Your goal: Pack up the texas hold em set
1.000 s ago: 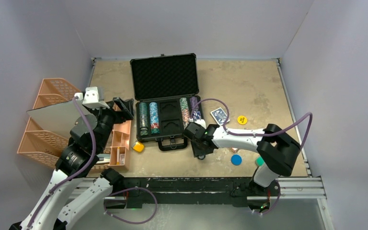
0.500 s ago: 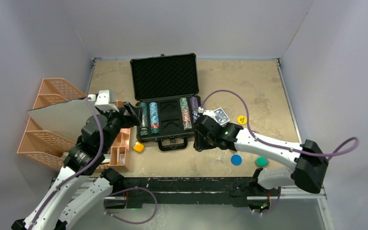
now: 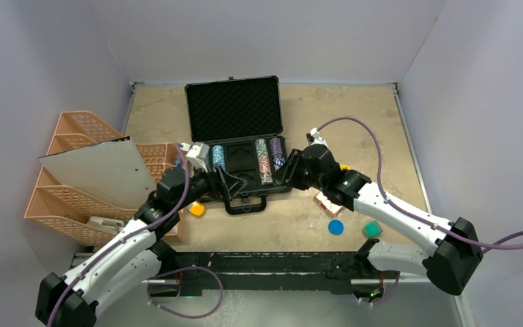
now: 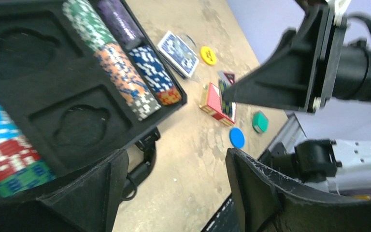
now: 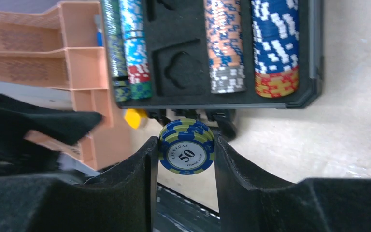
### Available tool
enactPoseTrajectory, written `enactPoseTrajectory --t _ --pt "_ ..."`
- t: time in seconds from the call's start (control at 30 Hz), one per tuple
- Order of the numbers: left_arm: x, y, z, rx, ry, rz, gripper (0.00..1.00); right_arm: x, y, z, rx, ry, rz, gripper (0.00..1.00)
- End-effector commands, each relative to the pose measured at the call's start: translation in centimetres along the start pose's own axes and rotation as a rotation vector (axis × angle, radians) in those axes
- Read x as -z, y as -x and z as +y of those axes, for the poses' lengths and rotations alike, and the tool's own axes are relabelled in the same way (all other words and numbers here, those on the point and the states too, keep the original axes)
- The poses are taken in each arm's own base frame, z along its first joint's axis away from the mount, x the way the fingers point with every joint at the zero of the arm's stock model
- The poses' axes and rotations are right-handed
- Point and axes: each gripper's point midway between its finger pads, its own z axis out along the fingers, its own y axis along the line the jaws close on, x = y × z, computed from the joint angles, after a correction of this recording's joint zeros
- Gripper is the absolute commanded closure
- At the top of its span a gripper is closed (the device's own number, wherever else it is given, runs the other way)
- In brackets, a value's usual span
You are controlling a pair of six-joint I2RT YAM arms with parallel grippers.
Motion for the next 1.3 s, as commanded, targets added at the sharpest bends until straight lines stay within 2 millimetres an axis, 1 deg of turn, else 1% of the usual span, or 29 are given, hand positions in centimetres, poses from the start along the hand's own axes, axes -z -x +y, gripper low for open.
enactPoseTrajectory --t 0.0,0.1,0.13,0.23,0.27,0.37,0.47,0.57,0.73,0.77,0.87,1.03,1.1,1.13,1.17,1.2,1.27 --pt "-0.7 1.0 -5.6 -0.075 -0.309 -0.094 0.23 0.1 1.8 4.2 -0.113 0.168 -0.013 0.94" --pt "-2.3 0.2 -6.1 -0.133 -0.317 -0.095 0.19 0.0 2.3 4.9 -0.137 0.183 -0.019 0.93" --pt "-2.9 0.0 -6.2 -0.150 -0.321 -0.090 0.17 0.0 2.1 5.3 -0.142 0.201 -0.005 0.93" --pt "-4.5 -0.4 -6.5 -0.133 -0.337 -0.083 0.14 0.1 2.3 6.2 -0.154 0.242 0.001 0.93" --pt "-5.0 -0.3 -6.5 -0.123 -0.336 -0.090 0.13 0.0 2.2 6.3 -0.157 0.246 0.007 0.93" --pt "-6.3 0.2 -5.5 -0.093 -0.277 -0.113 0.13 0.0 2.2 6.6 -0.166 0.265 0.004 0.92" --pt "-6.8 0.8 -5.3 -0.069 -0.269 -0.150 0.19 -0.1 2.1 6.5 -0.169 0.267 0.005 0.92" --pt "-6.6 1.2 -5.7 -0.053 -0.286 -0.182 0.26 -0.1 2.1 6.4 -0.172 0.268 0.005 0.92" --pt "-6.4 1.9 -6.0 -0.041 -0.293 -0.216 0.32 -0.6 1.7 6.2 -0.175 0.260 0.018 0.92" --pt "-6.5 1.9 -5.9 -0.036 -0.289 -0.216 0.35 -0.7 1.6 6.2 -0.177 0.262 0.021 0.92" --pt "-6.6 1.8 -6.3 -0.007 -0.305 -0.214 0.47 -0.8 1.5 6.3 -0.179 0.269 0.027 0.93" --pt "-7.0 1.9 -6.6 0.010 -0.308 -0.211 0.76 -0.8 1.5 6.4 -0.177 0.272 0.030 0.93" --pt "-7.0 2.3 -6.5 0.003 -0.290 -0.221 0.87 -0.8 1.4 6.4 -0.177 0.273 0.036 0.90" --pt "-7.1 2.5 -6.5 -0.005 -0.280 -0.223 0.95 -0.7 1.3 6.5 -0.175 0.277 0.039 0.87" --pt "-7.1 2.7 -6.4 -0.014 -0.267 -0.222 1.00 -0.6 1.4 6.6 -0.174 0.286 0.036 0.81" --pt "-7.2 2.8 -6.3 -0.024 -0.253 -0.219 1.00 -0.5 1.5 6.6 -0.173 0.292 0.028 0.74" --pt "-7.1 3.4 -6.3 -0.037 -0.232 -0.225 1.00 -0.3 2.1 6.4 -0.170 0.285 -0.002 0.54"
